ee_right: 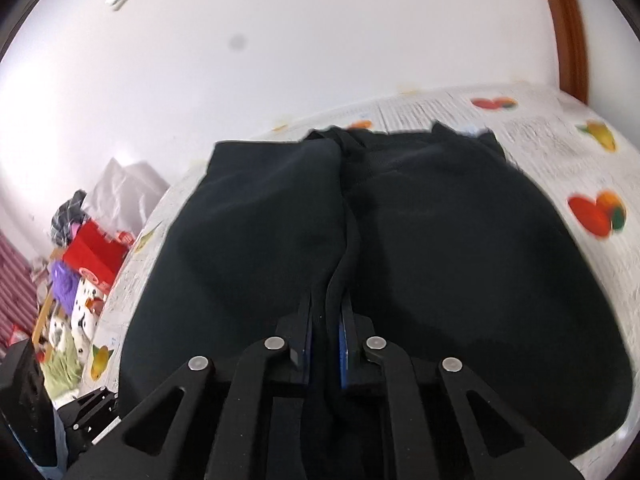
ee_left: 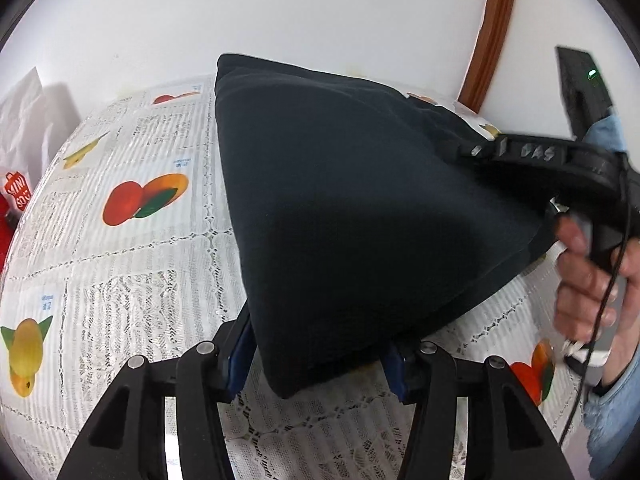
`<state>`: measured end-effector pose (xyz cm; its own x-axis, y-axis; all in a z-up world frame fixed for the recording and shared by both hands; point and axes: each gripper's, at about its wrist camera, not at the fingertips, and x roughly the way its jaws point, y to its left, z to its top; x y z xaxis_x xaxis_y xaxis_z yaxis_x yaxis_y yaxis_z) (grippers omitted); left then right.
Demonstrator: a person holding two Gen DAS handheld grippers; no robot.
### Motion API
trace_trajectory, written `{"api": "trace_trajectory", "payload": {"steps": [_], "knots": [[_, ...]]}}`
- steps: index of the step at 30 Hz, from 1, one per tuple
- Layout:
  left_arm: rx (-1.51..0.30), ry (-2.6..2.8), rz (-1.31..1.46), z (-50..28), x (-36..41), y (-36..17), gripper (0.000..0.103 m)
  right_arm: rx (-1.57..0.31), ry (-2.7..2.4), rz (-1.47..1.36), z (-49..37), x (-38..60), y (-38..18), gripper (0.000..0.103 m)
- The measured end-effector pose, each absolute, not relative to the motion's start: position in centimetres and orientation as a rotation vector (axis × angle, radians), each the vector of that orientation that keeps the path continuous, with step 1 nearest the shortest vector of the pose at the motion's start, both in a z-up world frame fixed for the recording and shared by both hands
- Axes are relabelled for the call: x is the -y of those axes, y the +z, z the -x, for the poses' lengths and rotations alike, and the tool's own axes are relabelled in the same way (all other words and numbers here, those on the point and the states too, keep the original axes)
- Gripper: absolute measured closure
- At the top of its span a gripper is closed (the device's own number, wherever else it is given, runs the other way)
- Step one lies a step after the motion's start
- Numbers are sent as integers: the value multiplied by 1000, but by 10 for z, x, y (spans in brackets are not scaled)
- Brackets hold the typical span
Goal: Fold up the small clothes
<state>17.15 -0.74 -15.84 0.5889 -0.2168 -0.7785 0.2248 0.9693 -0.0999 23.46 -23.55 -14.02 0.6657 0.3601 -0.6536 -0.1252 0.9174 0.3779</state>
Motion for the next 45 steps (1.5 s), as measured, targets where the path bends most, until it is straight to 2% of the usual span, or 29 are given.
{"api": "trace_trajectory", "payload": {"steps": [7,9,13,20,24,28,32,36,39,45], "knots": [[-897,-247,-26,-172,6,-161,48,-619,236,-388,-208,301,-106,97],[-894,-244,-52,-172,11,-161,47,-670,223,-372,-211,311,-118,97],[-873,-302,-23,-178,28,-154,50,-747,200,-361,-213,315,-144,96],[-916,-249,-69,-199,48,-162,46,-789,177,-348,-225,309,-137,96],[-905,-229,-76,-198,52,-164,45,-699,198,-333,-221,316,-112,97],[-905,-216,-75,-197,55,-163,45,-562,190,-488,-197,365,-99,97],[-895,-209,-82,-196,59,-164,45,-686,140,-488,-198,382,-138,96],[-902,-218,-81,-197,58,-164,45,-731,104,-446,-194,380,-158,93],[-921,-237,-95,-191,54,-161,47,-730,71,-380,-185,379,-149,92],[-810,-352,-130,-149,53,-130,48,-664,8,-181,-146,372,-117,88]]}}
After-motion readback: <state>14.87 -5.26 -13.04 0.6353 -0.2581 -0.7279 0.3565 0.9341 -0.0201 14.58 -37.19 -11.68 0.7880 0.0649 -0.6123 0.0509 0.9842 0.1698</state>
